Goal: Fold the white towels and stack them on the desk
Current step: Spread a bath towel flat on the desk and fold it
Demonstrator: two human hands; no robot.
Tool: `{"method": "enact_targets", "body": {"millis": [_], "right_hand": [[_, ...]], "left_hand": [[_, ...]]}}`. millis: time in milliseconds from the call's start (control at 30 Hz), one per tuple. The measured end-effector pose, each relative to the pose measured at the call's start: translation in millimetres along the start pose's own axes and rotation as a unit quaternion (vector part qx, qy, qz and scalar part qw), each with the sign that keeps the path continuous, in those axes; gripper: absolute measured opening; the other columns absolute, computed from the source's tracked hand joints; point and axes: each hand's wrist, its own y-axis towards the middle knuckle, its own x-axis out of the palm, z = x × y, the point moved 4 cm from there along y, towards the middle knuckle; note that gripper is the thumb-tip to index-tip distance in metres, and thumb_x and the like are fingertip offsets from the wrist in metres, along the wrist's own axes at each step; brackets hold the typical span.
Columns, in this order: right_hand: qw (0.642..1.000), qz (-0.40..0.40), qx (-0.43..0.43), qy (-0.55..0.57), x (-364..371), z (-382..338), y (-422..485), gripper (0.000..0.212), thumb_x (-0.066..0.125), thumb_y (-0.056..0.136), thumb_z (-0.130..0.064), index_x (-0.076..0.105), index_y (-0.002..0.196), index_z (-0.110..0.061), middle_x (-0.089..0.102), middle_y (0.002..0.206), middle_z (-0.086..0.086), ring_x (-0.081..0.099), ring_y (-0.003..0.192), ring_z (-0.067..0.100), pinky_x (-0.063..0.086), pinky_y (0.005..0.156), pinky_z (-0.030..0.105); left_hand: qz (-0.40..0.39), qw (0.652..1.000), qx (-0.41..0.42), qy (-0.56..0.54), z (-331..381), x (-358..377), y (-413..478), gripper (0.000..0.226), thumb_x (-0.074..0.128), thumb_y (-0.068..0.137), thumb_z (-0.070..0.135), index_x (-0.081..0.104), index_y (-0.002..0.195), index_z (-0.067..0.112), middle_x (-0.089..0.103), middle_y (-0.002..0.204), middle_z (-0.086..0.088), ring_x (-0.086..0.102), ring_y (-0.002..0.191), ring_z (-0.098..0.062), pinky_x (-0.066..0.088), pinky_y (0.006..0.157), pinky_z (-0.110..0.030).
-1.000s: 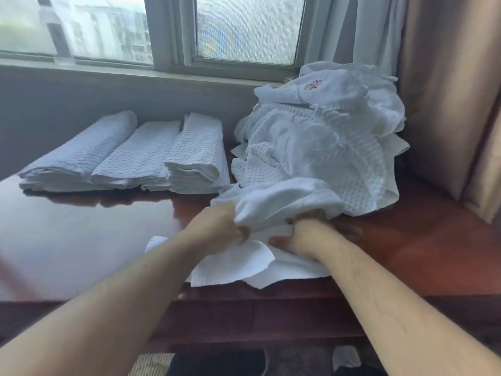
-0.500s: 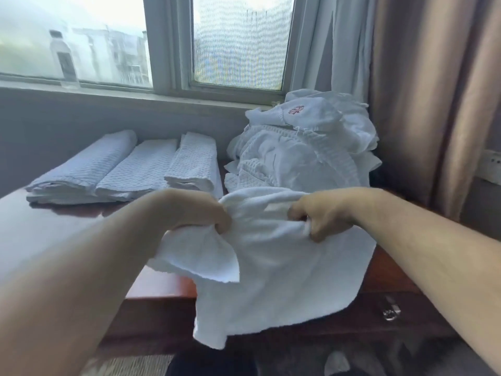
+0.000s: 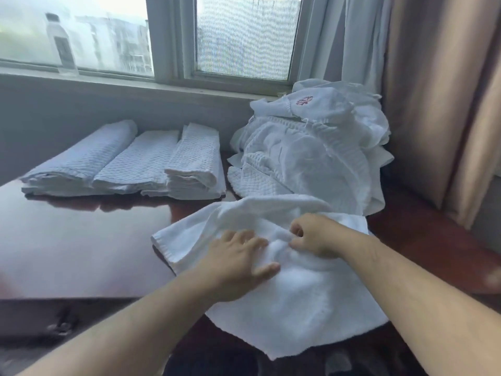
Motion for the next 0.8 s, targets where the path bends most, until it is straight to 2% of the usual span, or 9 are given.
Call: {"method": "enact_targets", "body": {"millis": [133,233,333,433,533,600,667,733,800], "right_hand": [[0.965,0.126,0.029,0.227,-8,25,-5,0.031,0.065,0.093,-0.033,0.066,0.079,-0.005,0.065,0.068,0.001,0.059,0.063,0.017,0.046,0.062,0.033],[0.934,0.268,0.114,0.206,-12,59,-21,0.016,0.062,0.092,-0.033,0.068,0.083,-0.021,0.069,0.081,-0.006,0.064,0.08,0.016,0.046,0.066,0.029],[0.919,0.264,0.09,0.278,16,64,-43,0.001,0.071,0.087,-0.03,0.07,0.088,-0.03,0.07,0.087,-0.015,0.064,0.087,0.003,0.043,0.067,0.015],[0.924,0.304,0.085,0.214,47,62,-60,0.023,0.073,0.081,-0.049,0.063,0.089,-0.03,0.059,0.096,-0.01,0.054,0.095,0.013,0.04,0.078,0.027],[0.931,0.29,0.127,0.182,58,64,-72,0.04,0.056,0.08,-0.066,0.063,0.085,-0.027,0.059,0.092,-0.012,0.054,0.098,0.017,0.037,0.077,0.03],[0.943,0.246,0.094,0.202,63,65,-77,0.042,0.057,0.085,-0.06,0.071,0.106,-0.026,0.06,0.105,-0.017,0.054,0.113,0.015,0.036,0.087,0.026],[0.949,0.209,0.062,0.229,66,64,-83,0.052,0.067,0.087,-0.054,0.063,0.131,-0.027,0.055,0.12,-0.021,0.048,0.128,0.011,0.033,0.096,0.022],[0.949,0.201,0.101,0.222,71,69,-89,0.081,0.07,0.08,-0.065,0.045,0.147,-0.027,0.047,0.141,-0.013,0.035,0.141,0.015,0.033,0.108,0.029],[0.946,0.191,0.215,0.151,72,75,-92,0.113,0.054,0.067,-0.092,0.034,0.152,-0.02,0.033,0.157,-0.002,0.024,0.147,0.026,0.028,0.117,0.044]], "left_hand": [[0.076,0.992,0.023,-0.096,-28,-12,7,0.036,0.068,0.085,0.062,0.064,0.109,0.037,0.056,0.13,0.011,0.051,0.123,-0.017,0.039,0.106,-0.034],[0.144,0.978,-0.026,-0.149,-49,-16,7,0.024,0.073,0.082,0.057,0.063,0.087,0.036,0.06,0.109,0.016,0.058,0.103,-0.013,0.047,0.09,-0.033],[0.205,0.969,-0.103,-0.096,-60,-19,8,0.023,0.071,0.086,0.053,0.066,0.085,0.03,0.062,0.103,0.012,0.058,0.1,-0.019,0.045,0.079,-0.033],[0.217,0.968,-0.127,-0.005,-51,-27,8,0.018,0.068,0.09,0.045,0.069,0.09,0.027,0.065,0.107,0.005,0.054,0.105,-0.025,0.041,0.081,-0.034],[0.24,0.967,-0.014,-0.085,-14,-27,3,0.017,0.07,0.087,0.031,0.068,0.103,0.034,0.059,0.121,0.005,0.049,0.115,-0.025,0.04,0.095,-0.036],[0.144,0.977,0.049,-0.151,16,-15,-1,0.047,0.067,0.079,0.06,0.055,0.122,0.044,0.049,0.131,0.011,0.043,0.123,-0.016,0.038,0.1,-0.033],[0.076,0.991,0.049,-0.102,30,0,0,0.068,0.056,0.067,0.083,0.047,0.126,0.05,0.042,0.137,0.013,0.038,0.128,-0.014,0.035,0.108,-0.039],[0.094,0.992,0.038,-0.073,32,5,2,0.051,0.061,0.073,0.078,0.057,0.113,0.047,0.045,0.134,0.014,0.039,0.127,-0.016,0.032,0.11,-0.043],[0.152,0.981,0.032,-0.114,31,1,1,0.032,0.064,0.084,0.065,0.066,0.103,0.038,0.053,0.128,0.013,0.045,0.12,-0.016,0.035,0.106,-0.042]]}}
